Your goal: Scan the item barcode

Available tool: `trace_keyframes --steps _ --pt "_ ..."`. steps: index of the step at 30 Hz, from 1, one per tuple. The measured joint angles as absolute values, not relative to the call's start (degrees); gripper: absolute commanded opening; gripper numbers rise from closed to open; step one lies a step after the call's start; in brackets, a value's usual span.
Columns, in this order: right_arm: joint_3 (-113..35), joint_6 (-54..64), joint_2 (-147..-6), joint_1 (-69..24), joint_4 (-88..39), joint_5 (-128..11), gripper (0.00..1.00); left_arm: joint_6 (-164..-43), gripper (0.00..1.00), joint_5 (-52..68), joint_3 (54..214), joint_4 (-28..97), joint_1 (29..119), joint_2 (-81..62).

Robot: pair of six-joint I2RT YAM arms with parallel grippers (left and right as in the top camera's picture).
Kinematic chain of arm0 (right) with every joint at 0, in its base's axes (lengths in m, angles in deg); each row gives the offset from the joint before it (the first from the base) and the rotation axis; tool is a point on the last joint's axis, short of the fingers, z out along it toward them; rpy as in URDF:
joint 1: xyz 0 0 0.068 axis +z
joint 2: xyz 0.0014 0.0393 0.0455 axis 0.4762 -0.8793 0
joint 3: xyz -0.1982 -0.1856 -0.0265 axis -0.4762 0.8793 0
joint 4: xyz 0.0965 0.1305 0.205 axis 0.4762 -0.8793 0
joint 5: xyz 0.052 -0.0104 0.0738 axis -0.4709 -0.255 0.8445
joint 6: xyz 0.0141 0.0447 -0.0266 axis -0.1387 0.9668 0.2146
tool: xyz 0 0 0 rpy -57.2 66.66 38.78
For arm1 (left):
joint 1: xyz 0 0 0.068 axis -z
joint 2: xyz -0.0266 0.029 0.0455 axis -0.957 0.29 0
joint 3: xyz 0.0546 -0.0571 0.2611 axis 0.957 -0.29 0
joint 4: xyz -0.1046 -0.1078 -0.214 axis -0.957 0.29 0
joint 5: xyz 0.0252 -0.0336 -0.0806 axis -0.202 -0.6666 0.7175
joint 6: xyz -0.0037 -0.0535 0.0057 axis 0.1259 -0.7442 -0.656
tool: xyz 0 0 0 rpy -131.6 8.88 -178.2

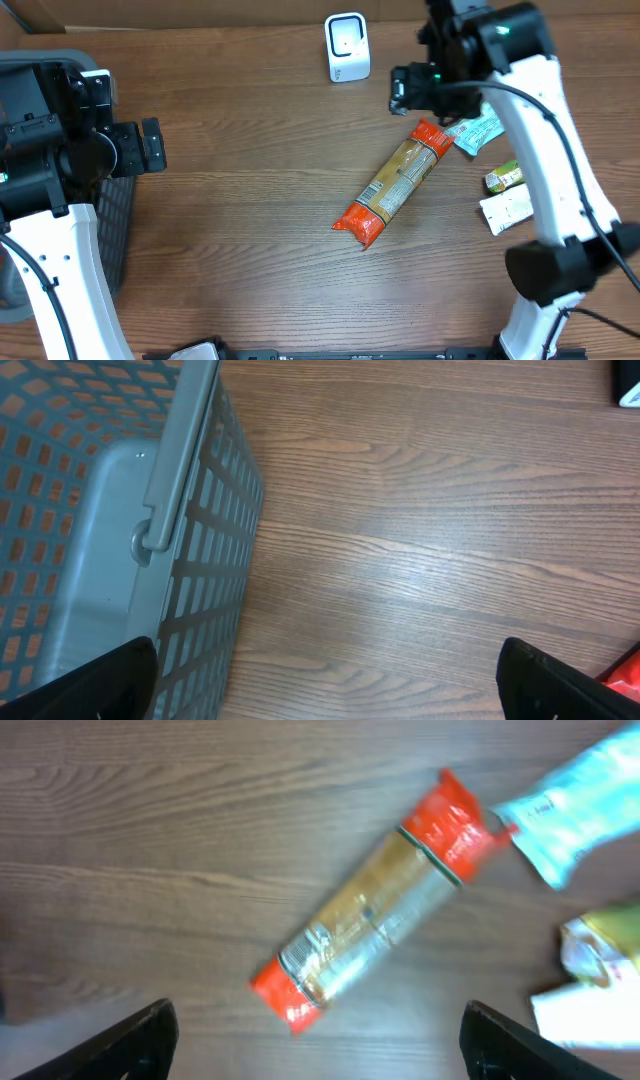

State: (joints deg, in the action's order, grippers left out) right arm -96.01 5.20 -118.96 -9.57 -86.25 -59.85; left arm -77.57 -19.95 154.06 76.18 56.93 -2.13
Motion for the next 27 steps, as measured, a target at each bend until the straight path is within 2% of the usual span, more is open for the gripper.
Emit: trace_keyframes --steps 4,15,27 --pt "-91.81 6.22 -118.17 -9.54 -86.21 -61.05 0.9 -77.57 1.0 -19.93 154.06 76.2 56.93 -2.13" --pt "-61.19 7.43 -120.4 -9.22 -79.39 -62.04 0.9 -77.57 1.0 -19.93 154.06 76.18 56.93 -2.13" --pt "-47.49 7.56 -120.49 -8.39 -72.4 -61.07 0.88 -77.57 1.0 -19.95 154.06 76.18 56.93 -2.13"
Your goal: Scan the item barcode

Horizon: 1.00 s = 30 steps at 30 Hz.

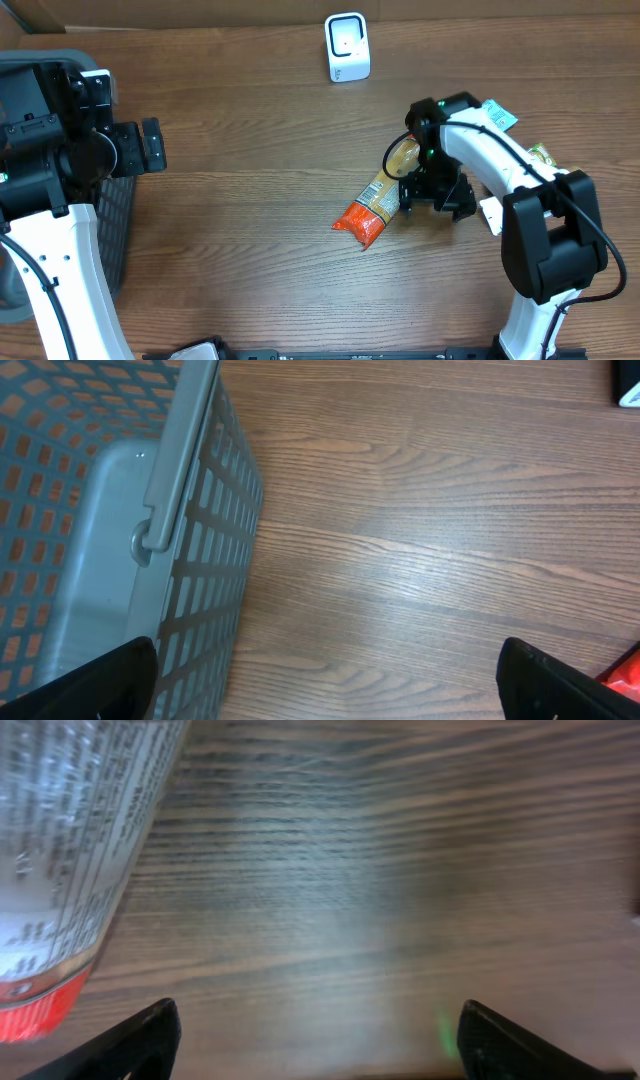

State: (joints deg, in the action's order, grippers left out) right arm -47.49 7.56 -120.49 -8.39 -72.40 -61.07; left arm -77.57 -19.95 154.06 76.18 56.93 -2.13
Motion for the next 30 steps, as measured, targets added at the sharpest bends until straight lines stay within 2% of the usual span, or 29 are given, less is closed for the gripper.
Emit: trace_keyframes --steps 15,22,30 --pt "-42.33 7.16 -120.49 5.91 -58.01 -58.69 0.88 -77.57 0.99 -19.95 154.06 76.15 56.93 -2.13" --pt "-44.1 0.47 -120.49 11.48 -48.92 -61.47 0.88 -77.55 1.0 -19.95 154.06 76.18 56.93 -2.13" --pt "-52.17 -7.66 -120.49 11.72 -34.96 -68.4 0.88 -77.57 1.0 -19.95 154.06 76.15 56.93 -2.13"
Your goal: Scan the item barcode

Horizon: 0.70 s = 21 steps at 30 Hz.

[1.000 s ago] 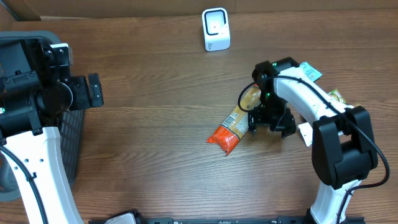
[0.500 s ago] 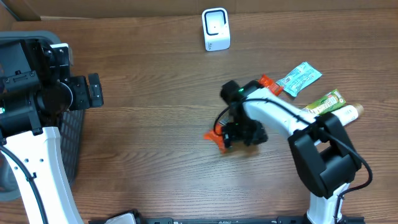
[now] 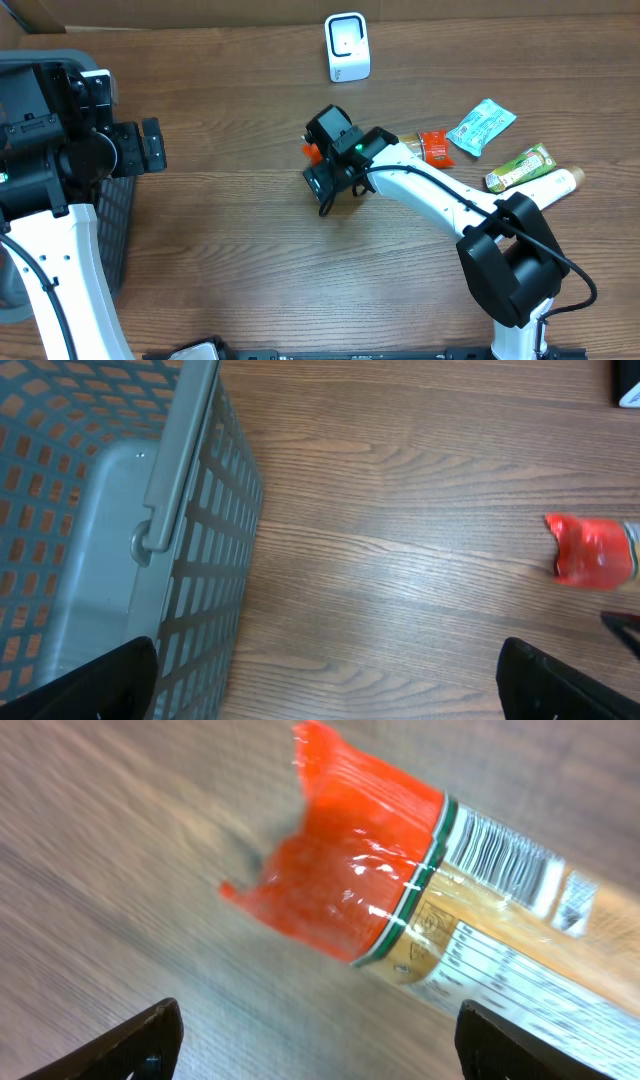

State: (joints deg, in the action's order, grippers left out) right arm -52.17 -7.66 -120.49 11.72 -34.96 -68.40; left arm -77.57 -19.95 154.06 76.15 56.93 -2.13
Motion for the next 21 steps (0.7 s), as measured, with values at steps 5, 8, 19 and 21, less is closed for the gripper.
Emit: trace_keyframes --steps 5,8,19,21 --pt "-57.17 -11.59 -120.49 11.66 -38.32 -72.0 0.96 -77.57 1.0 -19.95 154.06 76.18 56.93 -2.13" --pt "-59.14 -15.57 -120.49 10.76 -38.41 -75.22 0.96 -77.57 1.0 -19.93 154.06 76.18 56.93 -2.13" --pt "-59.36 -36.66 -123.11 -11.95 -42.43 -60.35 0.98 -77.57 0.99 -19.95 154.06 76.18 56.93 -2.13" --pt "-59.36 -40.53 -124.44 -15.71 -42.67 -55.5 0.96 -77.57 1.0 -19.95 154.06 76.15 56.93 -2.13"
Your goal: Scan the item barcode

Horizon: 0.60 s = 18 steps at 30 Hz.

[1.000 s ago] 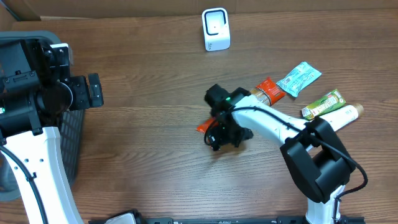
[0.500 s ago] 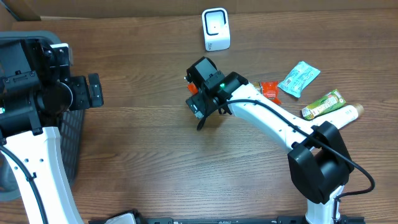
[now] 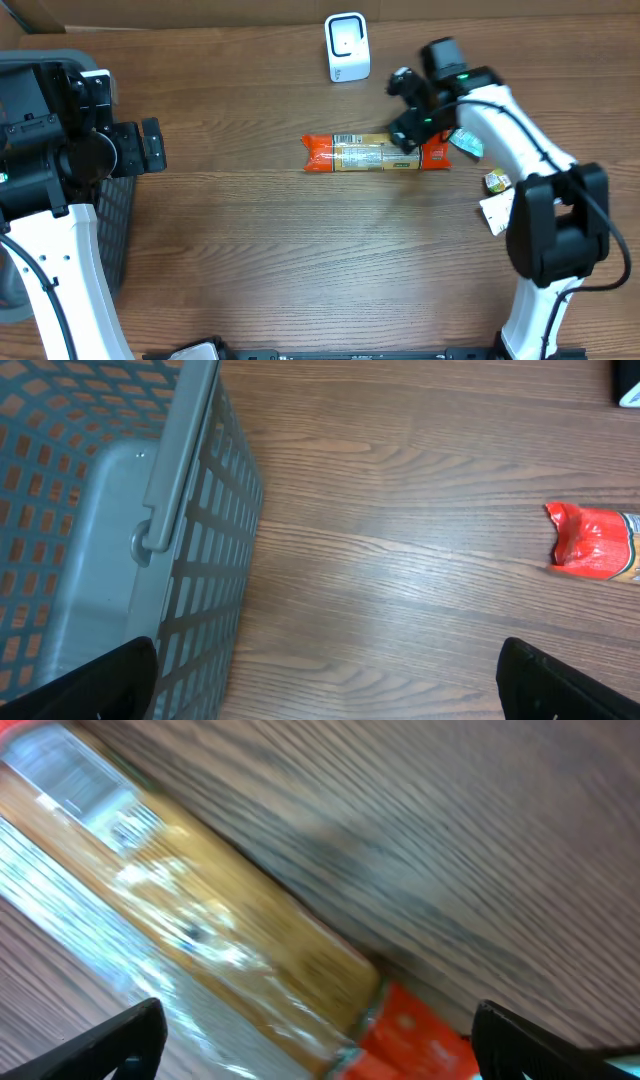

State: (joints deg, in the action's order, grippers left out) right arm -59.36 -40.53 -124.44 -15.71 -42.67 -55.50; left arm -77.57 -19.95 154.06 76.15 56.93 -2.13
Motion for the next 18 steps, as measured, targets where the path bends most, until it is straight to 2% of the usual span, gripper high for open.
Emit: trace_keyframes --steps 5,13,18 --pt "-59.36 -49.12 -126.56 -19.88 -42.8 -48.83 0.97 -77.57 1.0 -19.95 154.06 76.18 56.93 -2.13" --pt "-59.36 -56.64 -129.18 -19.99 -42.71 -45.34 0.97 -77.57 1.0 -19.93 154.06 76.15 56.93 -2.13" --pt "-59.36 -57.49 -132.03 -19.97 -44.22 -44.13 0.86 -77.57 0.99 -19.95 154.06 76.2 56.93 -2.13"
